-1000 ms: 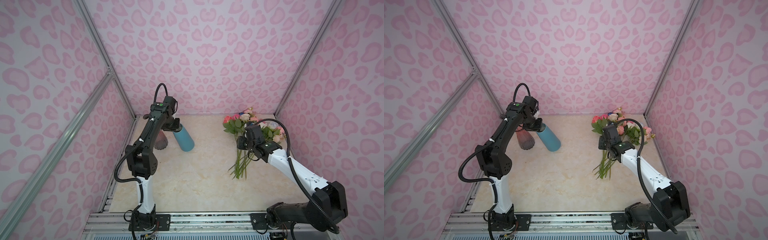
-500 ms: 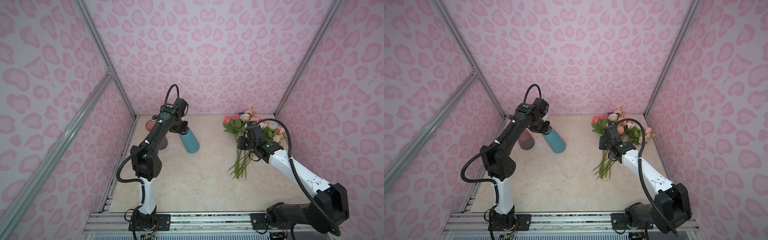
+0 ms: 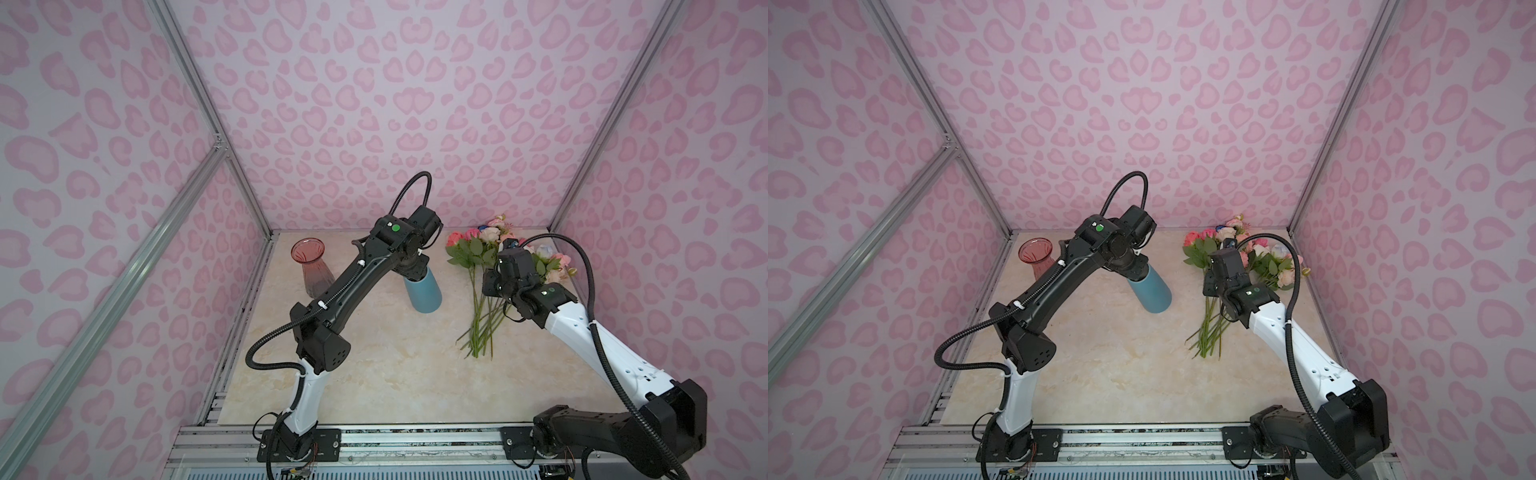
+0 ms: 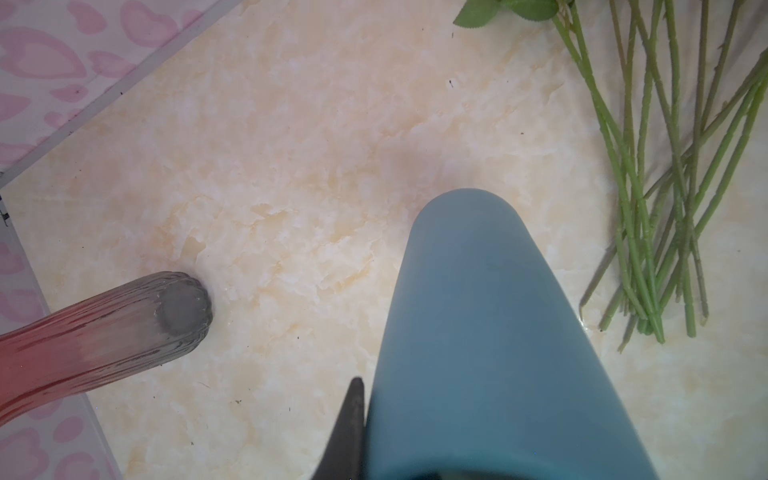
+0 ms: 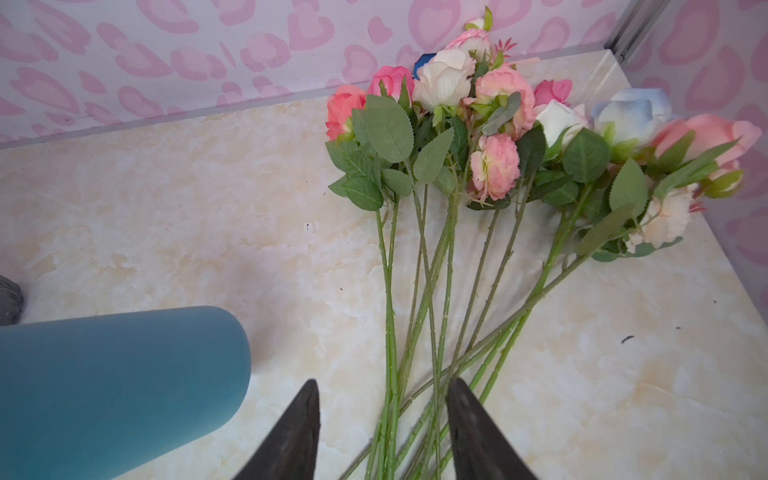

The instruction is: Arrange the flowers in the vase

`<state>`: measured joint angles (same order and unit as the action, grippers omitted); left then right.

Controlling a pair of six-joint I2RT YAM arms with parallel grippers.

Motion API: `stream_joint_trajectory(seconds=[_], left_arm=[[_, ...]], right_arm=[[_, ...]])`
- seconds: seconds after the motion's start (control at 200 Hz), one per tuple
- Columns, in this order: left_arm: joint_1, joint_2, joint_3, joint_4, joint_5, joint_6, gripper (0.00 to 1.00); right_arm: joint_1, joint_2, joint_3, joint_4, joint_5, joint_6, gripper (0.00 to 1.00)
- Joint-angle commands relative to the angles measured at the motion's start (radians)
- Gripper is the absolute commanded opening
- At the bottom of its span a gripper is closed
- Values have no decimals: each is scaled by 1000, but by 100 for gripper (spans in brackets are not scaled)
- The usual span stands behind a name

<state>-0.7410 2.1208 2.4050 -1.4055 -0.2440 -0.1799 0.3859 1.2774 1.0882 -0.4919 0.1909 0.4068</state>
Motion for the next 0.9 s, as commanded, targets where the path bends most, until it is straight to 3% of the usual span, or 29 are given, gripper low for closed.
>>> stream_joint_trajectory(seconds=[0.0, 0.895], left_arm=[[-14, -1, 0, -22, -87, 1, 4], [-53, 52, -93, -49, -31, 88, 3]], right_arm=[[-1, -1, -11, -8, 6, 3, 51], [-1, 13, 0, -30, -16, -9, 53]])
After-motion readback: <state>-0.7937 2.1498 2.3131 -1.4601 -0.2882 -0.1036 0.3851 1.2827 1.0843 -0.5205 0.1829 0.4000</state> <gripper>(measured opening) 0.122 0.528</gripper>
